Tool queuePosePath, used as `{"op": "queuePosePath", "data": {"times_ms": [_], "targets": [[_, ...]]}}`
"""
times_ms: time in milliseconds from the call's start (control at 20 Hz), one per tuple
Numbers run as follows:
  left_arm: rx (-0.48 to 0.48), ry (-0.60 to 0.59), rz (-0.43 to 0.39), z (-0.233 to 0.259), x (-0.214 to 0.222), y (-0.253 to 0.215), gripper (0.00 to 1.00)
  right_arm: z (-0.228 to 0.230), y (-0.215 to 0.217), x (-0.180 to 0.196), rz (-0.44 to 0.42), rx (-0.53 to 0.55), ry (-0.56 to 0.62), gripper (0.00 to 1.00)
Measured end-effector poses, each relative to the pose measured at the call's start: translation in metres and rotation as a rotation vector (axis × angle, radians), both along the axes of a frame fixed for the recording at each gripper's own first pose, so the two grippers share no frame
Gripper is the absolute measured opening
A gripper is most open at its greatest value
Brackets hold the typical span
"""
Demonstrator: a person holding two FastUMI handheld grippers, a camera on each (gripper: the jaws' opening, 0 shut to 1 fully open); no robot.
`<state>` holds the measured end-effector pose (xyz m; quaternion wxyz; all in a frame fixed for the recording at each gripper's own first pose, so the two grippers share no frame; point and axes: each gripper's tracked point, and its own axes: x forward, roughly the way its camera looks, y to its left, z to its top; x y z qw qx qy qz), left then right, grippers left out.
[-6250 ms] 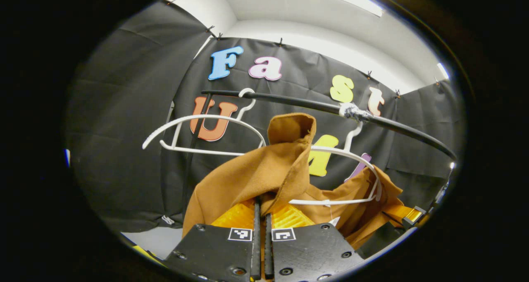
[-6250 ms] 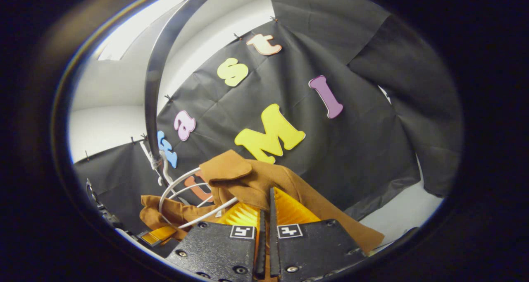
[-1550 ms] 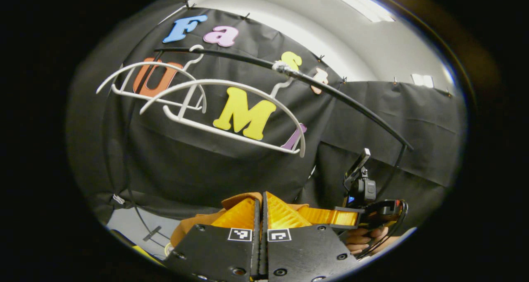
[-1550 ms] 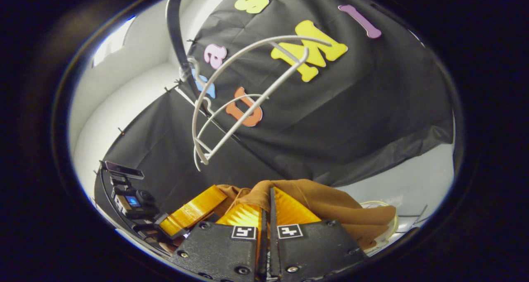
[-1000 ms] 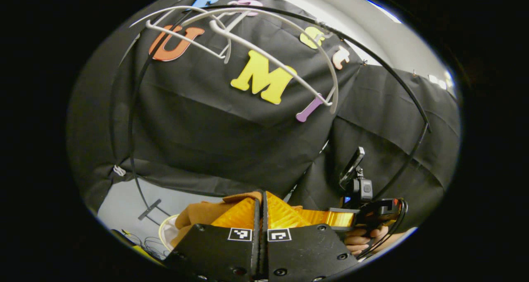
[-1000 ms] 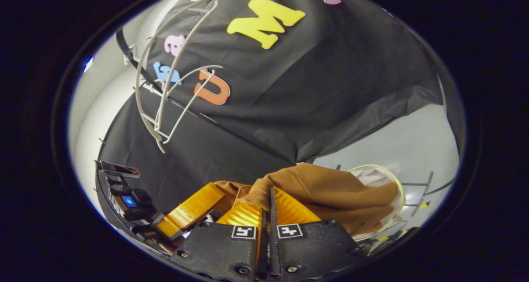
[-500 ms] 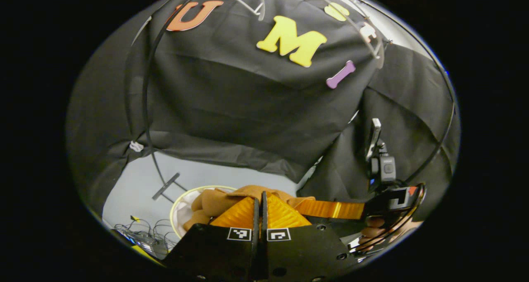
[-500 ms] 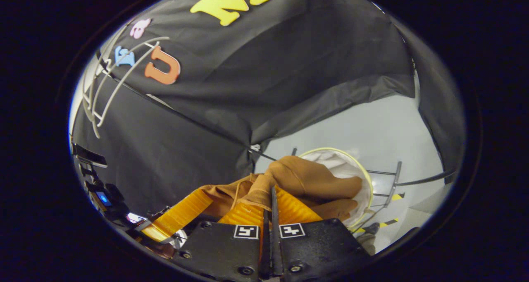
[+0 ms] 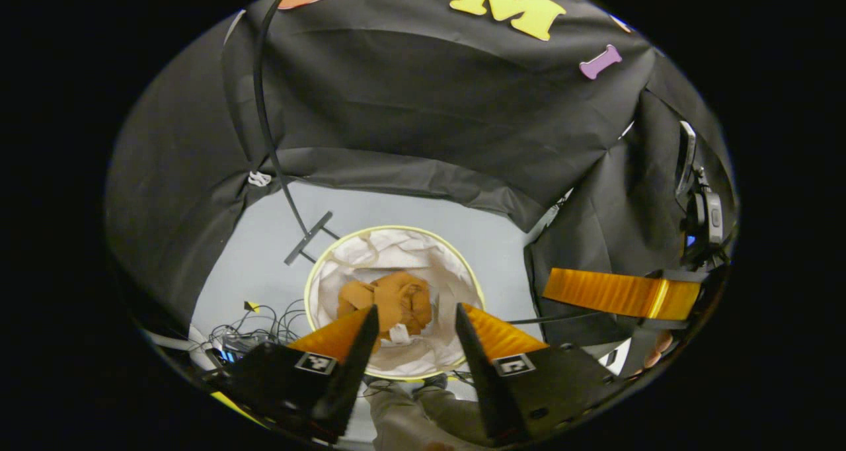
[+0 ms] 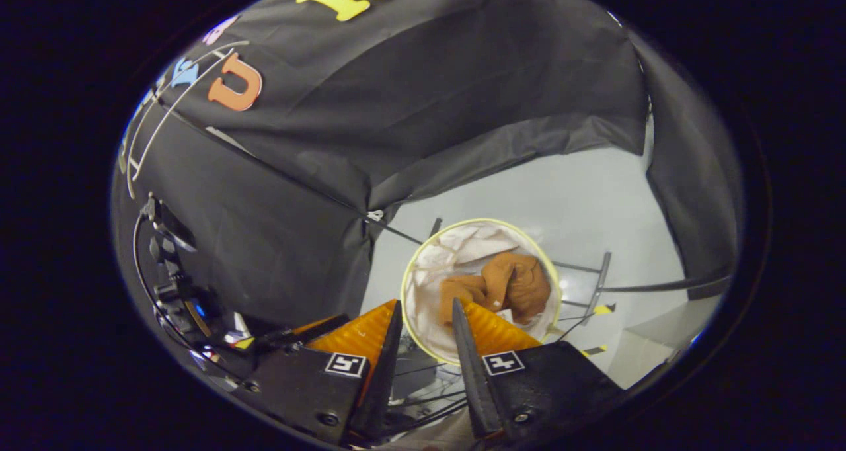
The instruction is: Grasp the clothes on the hanger with both hands and then place them into the laundry hamper below.
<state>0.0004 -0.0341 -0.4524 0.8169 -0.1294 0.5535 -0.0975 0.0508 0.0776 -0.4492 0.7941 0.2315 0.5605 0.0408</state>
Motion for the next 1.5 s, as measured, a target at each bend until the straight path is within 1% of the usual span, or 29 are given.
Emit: {"op": "queuePosePath", "data": {"times_ms": [50,100,150,250,350,450,650,850,900,950,1000,1150,1200,1250,1300,1350,1400,1450,1500], "targets": [[0.006,-0.008,0.003,0.007,0.003,-0.001,0.88,0.006,-0.009,0.000,0.005,-0.036,-0.026,0.57],[0.012,-0.017,0.009,0.014,0.003,0.000,1.00,0.013,-0.017,-0.001,0.013,-0.073,-0.051,0.61],[0.021,-0.025,0.013,0.019,0.003,0.004,0.96,0.019,-0.025,0.000,0.018,-0.110,-0.075,0.70],[0.041,-0.049,0.019,0.029,0.006,0.012,0.95,0.036,-0.040,0.001,0.030,-0.182,-0.132,0.77],[0.064,-0.079,0.019,0.044,0.006,0.017,0.95,0.054,-0.049,-0.003,0.039,-0.232,-0.186,0.78],[0.083,-0.112,0.025,0.059,0.007,0.022,0.96,0.077,-0.053,-0.006,0.043,-0.255,-0.237,0.78],[0.084,-0.170,0.048,0.096,0.008,0.023,0.95,0.115,-0.057,-0.002,0.047,-0.271,-0.339,0.78],[0.094,-0.264,0.068,0.138,0.015,0.027,0.95,0.164,-0.055,-0.006,0.046,-0.266,-0.441,0.79],[0.095,-0.297,0.073,0.152,0.017,0.029,0.95,0.176,-0.056,-0.010,0.049,-0.271,-0.471,0.78],[0.102,-0.326,0.081,0.166,0.017,0.032,1.00,0.192,-0.059,-0.013,0.054,-0.277,-0.506,0.78],[0.108,-0.363,0.088,0.182,0.018,0.035,0.95,0.208,-0.057,-0.016,0.060,-0.281,-0.546,0.79],[0.145,-0.472,0.114,0.226,0.022,0.044,0.95,0.263,-0.064,-0.026,0.072,-0.304,-0.663,0.78],[0.159,-0.521,0.128,0.244,0.022,0.047,1.00,0.284,-0.065,-0.028,0.068,-0.303,-0.706,0.78],[0.170,-0.567,0.140,0.259,0.021,0.047,0.95,0.306,-0.067,-0.031,0.063,-0.302,-0.752,0.79],[0.181,-0.618,0.156,0.278,0.023,0.048,1.00,0.326,-0.067,-0.037,0.056,-0.301,-0.799,0.79],[0.187,-0.673,0.171,0.298,0.023,0.047,0.95,0.344,-0.069,-0.040,0.048,-0.306,-0.844,0.78],[0.193,-0.728,0.191,0.321,0.020,0.048,0.95,0.359,-0.074,-0.046,0.036,-0.313,-0.887,0.78],[0.192,-0.783,0.209,0.343,0.013,0.049,1.00,0.374,-0.078,-0.052,0.025,-0.315,-0.928,0.78],[0.196,-0.834,0.231,0.363,0.006,0.052,1.00,0.388,-0.079,-0.059,0.012,-0.312,-0.966,0.79]]}}
